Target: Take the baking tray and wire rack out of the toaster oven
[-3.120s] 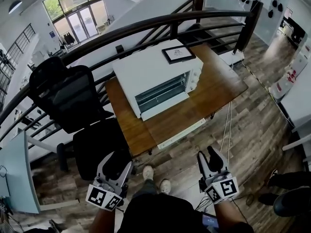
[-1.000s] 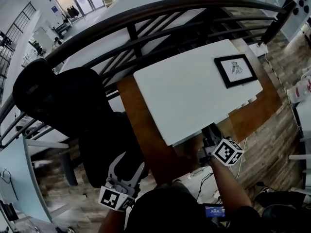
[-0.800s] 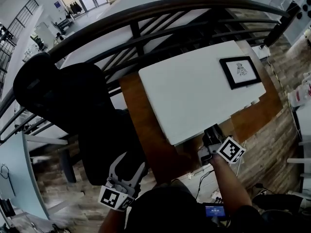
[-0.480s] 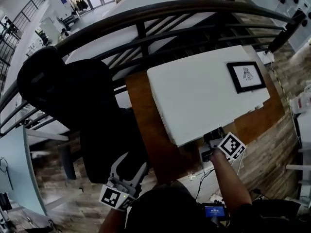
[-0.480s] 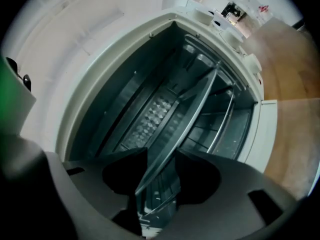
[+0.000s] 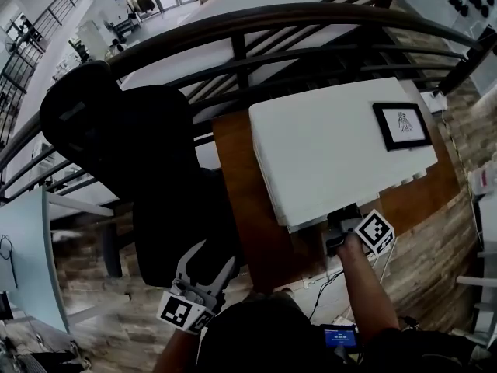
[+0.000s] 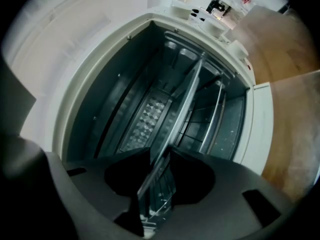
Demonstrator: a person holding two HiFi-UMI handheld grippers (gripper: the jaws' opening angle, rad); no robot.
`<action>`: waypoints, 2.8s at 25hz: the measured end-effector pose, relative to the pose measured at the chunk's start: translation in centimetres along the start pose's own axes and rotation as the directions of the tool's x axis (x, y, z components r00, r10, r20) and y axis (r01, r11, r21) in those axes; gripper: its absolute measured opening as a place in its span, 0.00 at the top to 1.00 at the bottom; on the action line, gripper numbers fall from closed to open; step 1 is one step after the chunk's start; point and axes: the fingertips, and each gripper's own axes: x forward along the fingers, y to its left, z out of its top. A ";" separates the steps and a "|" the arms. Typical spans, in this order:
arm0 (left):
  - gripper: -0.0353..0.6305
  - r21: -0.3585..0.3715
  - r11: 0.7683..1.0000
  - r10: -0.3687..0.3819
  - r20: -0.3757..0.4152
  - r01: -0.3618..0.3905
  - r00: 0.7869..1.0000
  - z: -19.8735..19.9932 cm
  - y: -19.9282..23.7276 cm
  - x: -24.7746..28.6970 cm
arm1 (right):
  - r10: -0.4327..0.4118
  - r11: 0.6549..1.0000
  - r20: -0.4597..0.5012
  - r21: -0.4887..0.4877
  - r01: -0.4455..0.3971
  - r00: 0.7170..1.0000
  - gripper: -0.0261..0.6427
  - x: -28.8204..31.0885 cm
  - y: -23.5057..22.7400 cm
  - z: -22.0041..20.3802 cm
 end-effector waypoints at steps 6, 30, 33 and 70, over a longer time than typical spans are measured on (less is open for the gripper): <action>0.58 0.020 0.999 -0.027 -0.009 0.028 1.000 -0.2 -2.3 -0.1 | 0.010 1.000 -0.010 0.019 -0.010 1.000 0.78 -2.8 -0.6 -0.3; 0.58 0.022 0.996 -0.087 -0.029 0.088 0.996 -1.0 -6.5 0.5 | -0.010 0.996 -0.068 0.091 0.016 0.998 0.64 -3.7 -2.2 -1.4; 0.58 0.031 0.996 -0.088 -0.038 0.089 0.995 -1.5 -6.3 0.1 | -0.011 0.992 -0.056 0.128 0.019 0.998 0.65 -2.9 -2.4 -1.4; 0.58 0.025 0.979 -0.199 -0.085 0.202 0.976 -2.7 -14.6 0.9 | 0.054 0.942 -0.040 0.332 -0.038 0.998 0.95 -17.8 -4.0 -1.7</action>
